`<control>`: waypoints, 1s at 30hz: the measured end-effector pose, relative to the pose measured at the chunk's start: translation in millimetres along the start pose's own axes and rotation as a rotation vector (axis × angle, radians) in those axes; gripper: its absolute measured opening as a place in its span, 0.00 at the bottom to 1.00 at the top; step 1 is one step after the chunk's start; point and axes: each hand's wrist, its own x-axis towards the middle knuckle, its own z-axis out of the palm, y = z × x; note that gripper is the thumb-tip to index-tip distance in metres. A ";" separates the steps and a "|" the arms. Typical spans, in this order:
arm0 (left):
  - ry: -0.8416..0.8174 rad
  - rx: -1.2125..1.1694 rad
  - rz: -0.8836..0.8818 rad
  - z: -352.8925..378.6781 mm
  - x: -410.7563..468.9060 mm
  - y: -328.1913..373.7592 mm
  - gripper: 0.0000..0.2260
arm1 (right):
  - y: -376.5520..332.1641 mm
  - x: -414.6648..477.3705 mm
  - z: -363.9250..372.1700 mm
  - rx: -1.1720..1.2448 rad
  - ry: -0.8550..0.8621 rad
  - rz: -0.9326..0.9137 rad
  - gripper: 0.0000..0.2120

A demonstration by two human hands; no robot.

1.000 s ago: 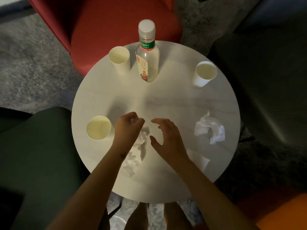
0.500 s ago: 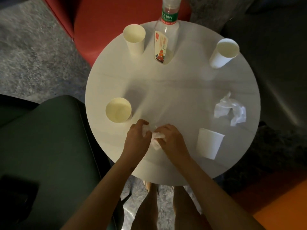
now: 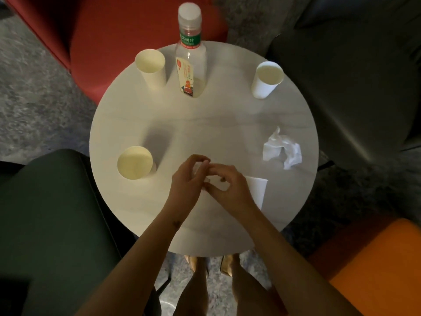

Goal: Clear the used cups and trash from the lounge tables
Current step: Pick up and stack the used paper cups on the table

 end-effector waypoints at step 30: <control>0.158 0.224 0.048 69.1 44.5 35.6 0.10 | 30.5 65.4 -82.6 -0.216 0.106 -0.047 0.08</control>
